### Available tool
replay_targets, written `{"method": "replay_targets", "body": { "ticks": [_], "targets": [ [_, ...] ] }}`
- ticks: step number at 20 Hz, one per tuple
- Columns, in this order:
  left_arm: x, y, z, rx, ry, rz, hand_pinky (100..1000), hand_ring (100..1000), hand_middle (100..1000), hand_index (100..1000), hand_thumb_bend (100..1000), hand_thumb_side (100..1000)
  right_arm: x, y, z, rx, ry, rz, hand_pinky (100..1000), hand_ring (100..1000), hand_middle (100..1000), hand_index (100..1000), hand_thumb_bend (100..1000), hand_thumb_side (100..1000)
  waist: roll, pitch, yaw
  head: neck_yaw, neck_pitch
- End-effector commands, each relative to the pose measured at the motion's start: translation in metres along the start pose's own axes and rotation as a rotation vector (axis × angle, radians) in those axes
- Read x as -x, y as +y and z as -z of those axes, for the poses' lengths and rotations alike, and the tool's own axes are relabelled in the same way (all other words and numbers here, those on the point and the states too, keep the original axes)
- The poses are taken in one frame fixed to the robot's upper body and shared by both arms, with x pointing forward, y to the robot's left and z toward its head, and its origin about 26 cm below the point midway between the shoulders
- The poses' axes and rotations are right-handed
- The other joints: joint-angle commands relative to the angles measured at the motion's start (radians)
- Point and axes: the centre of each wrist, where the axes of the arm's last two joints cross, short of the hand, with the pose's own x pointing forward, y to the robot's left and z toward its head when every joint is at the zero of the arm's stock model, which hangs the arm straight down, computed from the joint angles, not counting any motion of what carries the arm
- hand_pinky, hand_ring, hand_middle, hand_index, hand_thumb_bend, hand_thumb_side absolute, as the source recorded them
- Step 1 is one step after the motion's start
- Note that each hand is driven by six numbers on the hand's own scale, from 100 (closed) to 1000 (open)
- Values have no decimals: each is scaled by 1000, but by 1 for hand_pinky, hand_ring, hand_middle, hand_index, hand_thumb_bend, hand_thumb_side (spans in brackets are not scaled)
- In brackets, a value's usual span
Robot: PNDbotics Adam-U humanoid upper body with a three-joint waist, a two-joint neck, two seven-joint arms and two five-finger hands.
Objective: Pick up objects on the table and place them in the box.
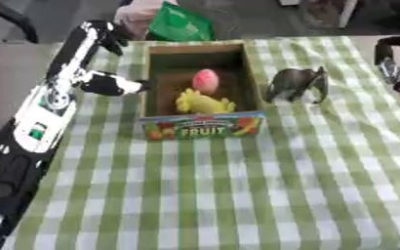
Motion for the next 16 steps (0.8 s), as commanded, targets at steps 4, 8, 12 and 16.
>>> {"method": "replay_targets", "body": {
  "ticks": [4,8,12,16],
  "targets": [
    [-16,9,-26,-67,36,-118,637,513,522,681,811,115,-1,-30,29,-116,75,-144,812,952,811,961,100,200,-4,-18,23,-24,-18],
    [-24,9,-35,-71,57,-195,637,512,520,680,812,119,1,-22,56,-187,131,-144,829,985,839,969,100,202,-3,-18,38,-27,-23],
    [-25,8,-37,-65,67,-273,638,512,520,680,814,126,11,-8,73,-268,178,-134,860,1000,886,980,100,206,-2,-17,49,-37,-26],
    [-26,8,-37,-56,64,-326,639,512,519,680,814,126,26,4,79,-316,221,-134,868,1000,888,979,100,211,0,-15,59,-46,-29]
  ]
}}
